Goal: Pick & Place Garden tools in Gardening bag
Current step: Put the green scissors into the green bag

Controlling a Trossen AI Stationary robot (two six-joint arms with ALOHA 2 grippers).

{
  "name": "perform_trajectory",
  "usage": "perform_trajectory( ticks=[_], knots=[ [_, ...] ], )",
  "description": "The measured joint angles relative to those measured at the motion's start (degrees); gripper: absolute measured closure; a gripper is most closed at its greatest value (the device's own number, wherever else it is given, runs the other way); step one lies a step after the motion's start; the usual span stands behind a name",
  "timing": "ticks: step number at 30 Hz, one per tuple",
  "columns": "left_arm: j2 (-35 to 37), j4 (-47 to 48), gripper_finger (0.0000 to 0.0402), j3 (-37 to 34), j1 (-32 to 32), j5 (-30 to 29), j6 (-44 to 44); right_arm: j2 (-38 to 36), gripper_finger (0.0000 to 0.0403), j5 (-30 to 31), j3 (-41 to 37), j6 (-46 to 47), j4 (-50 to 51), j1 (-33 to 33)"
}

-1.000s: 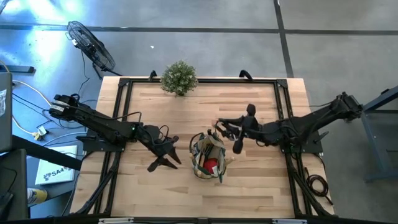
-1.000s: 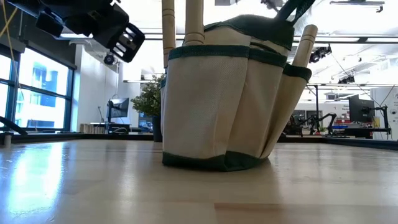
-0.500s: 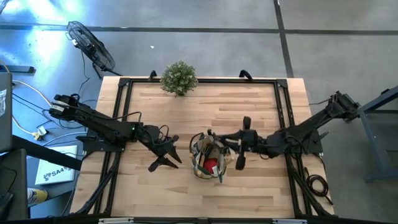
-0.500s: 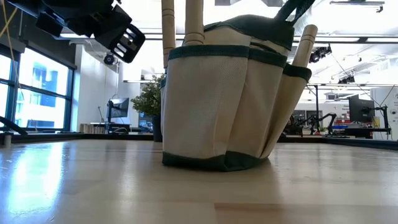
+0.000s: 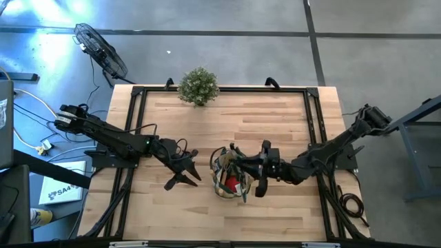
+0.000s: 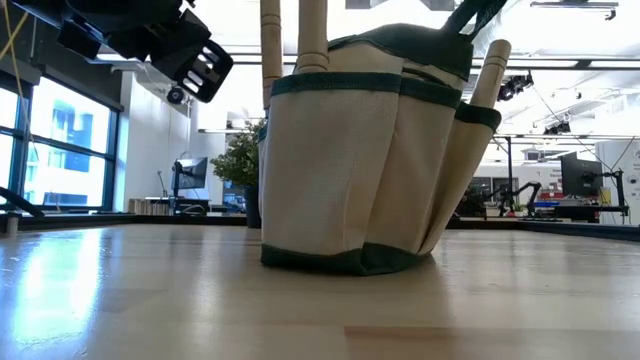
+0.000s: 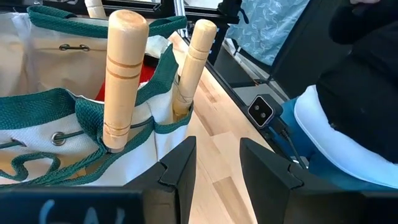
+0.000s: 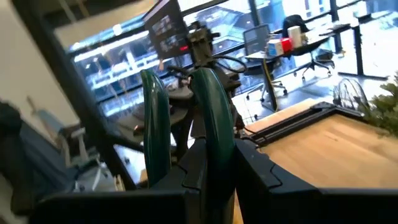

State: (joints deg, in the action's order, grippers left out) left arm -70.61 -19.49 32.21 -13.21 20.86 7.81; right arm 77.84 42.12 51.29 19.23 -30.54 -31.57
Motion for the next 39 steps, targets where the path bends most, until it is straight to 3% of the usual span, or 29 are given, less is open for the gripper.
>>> perform_trajectory(
  ticks=[13,39],
  knots=[
    [0.0,0.0,0.0281,0.0,0.0,0.0,-0.45,2.43,0.0362,7.65,0.0,10.77,-1.1,0.04],
    [0.0,2.31,0.0281,-0.07,0.0,-1.52,-0.44,2.97,0.0362,23.24,0.0,15.14,1.22,1.68]
  ],
)
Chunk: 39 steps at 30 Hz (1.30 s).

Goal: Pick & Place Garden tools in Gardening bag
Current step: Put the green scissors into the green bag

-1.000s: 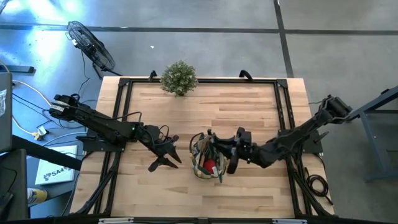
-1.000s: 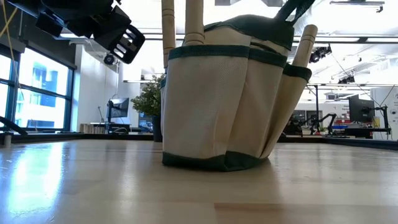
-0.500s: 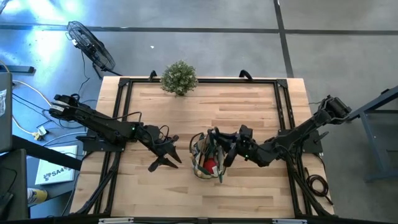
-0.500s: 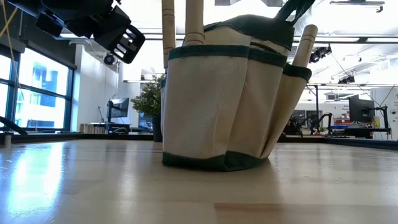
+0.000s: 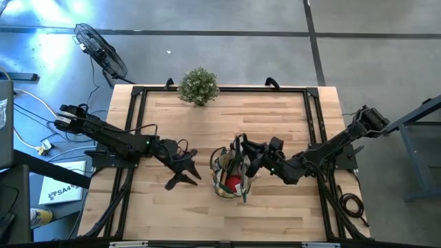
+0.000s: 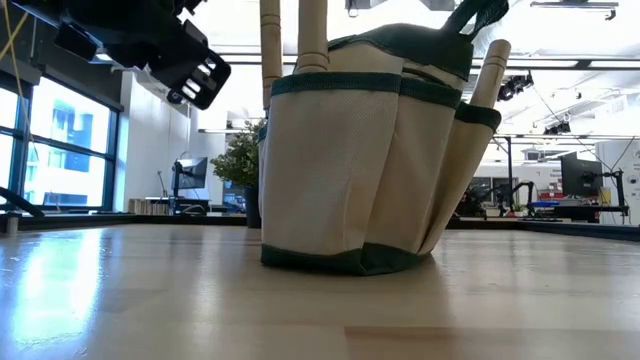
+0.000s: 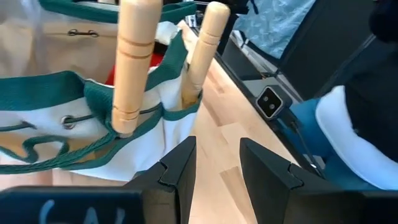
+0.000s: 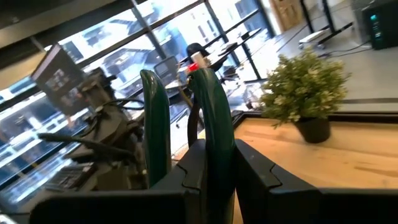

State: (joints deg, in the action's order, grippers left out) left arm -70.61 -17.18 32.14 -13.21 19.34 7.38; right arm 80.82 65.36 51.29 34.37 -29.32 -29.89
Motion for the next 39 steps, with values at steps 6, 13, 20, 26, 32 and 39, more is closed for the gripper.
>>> perform_trajectory(
  ticks=[6,13,20,26,32,39],
  knots=[
    [0.0,0.25,0.0281,0.0,0.07,-2.71,0.02,0.16,0.0362,5.31,0.0,-1.35,0.33,0.0],
    [0.0,2.87,0.0281,0.0,0.07,-4.57,-0.24,5.36,0.0362,11.4,0.0,-1.19,-3.28,0.02],
    [0.0,6.72,0.0281,0.0,0.07,-5.33,-2.67,12.09,0.0362,12.28,2.61,-8.5,-16.32,-0.7],
    [0.0,7.93,0.0281,0.0,0.07,-5.58,-2.82,15.48,0.0362,12.38,12.46,-16.75,-15.25,-2.43],
    [0.0,7.95,0.0281,0.0,0.07,-5.57,-2.8,17.42,0.0362,17.03,20.5,-18.98,-7.44,-4.66],
    [0.0,8.58,0.0281,0.0,0.07,-5.54,-2.6,18.14,0.0362,19.71,21.94,-13.61,-4.56,-6.87]
  ],
)
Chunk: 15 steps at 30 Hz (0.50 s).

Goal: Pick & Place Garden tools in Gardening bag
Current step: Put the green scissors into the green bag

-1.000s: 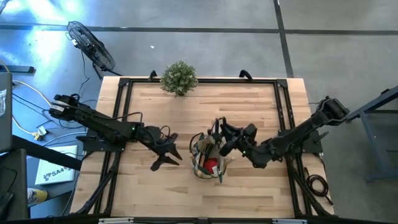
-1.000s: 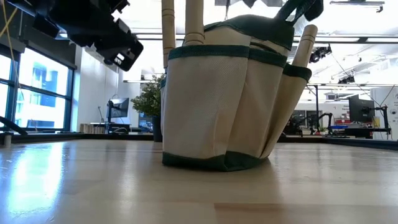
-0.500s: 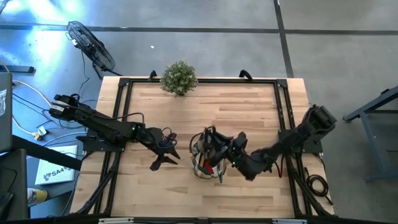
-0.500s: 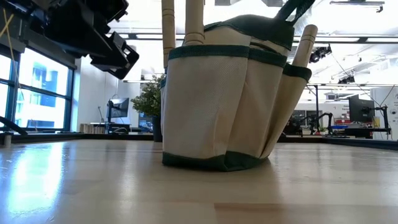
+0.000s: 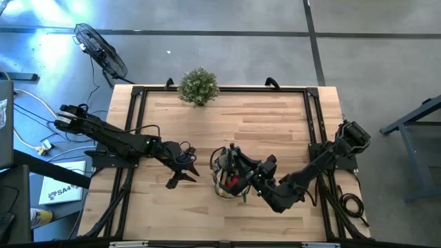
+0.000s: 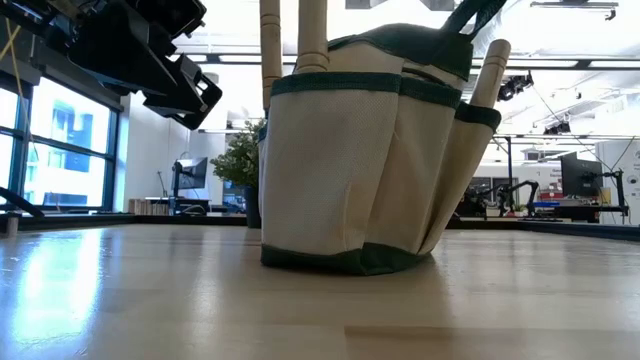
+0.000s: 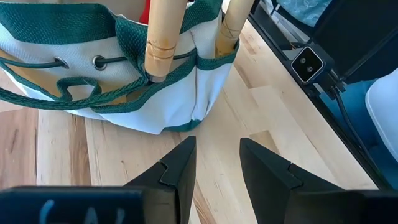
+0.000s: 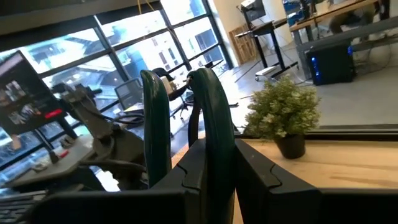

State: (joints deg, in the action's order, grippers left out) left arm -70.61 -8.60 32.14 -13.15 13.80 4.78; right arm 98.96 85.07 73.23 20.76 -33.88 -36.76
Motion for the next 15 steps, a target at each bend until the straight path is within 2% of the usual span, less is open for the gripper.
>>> perform_trajectory(
  ticks=[5,15],
  knots=[
    [0.0,0.34,0.0281,0.0,0.0,0.02,0.09,0.0,0.0362,1.5,-0.04,2.6,1.0,-0.97],
    [0.0,1.12,0.0281,0.02,0.0,0.04,0.04,1.75,0.0362,-0.14,-0.04,7.78,2.0,-1.11]
  ],
)
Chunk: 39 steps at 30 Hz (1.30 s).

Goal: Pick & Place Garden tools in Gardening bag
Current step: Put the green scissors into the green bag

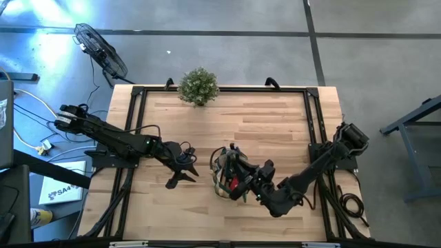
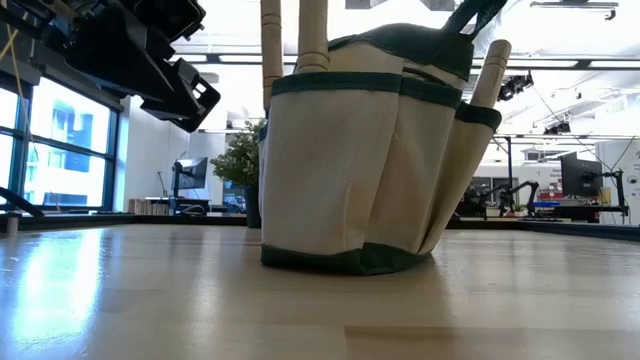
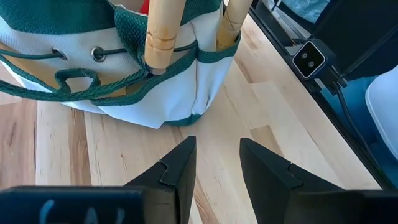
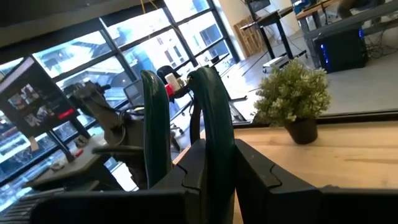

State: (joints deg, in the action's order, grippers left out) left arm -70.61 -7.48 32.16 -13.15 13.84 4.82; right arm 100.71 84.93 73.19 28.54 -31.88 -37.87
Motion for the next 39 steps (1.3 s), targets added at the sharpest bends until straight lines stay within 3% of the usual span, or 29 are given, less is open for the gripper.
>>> perform_trajectory(
  ticks=[24,33,39],
  knots=[
    [0.27,1.59,0.0281,0.0,0.0,-0.71,-0.04,0.04,0.0362,-1.01,-0.02,-1.8,-0.04,1.64],
    [10.54,4.87,0.0281,1.27,0.0,-0.26,1.61,0.02,0.0362,-1.01,-0.02,-6.13,-0.02,1.6],
    [19.73,-1.15,0.0281,1.71,-0.02,-1.7,3.46,-0.03,0.0362,-0.95,-0.02,-12.44,0.86,1.44]
  ],
)
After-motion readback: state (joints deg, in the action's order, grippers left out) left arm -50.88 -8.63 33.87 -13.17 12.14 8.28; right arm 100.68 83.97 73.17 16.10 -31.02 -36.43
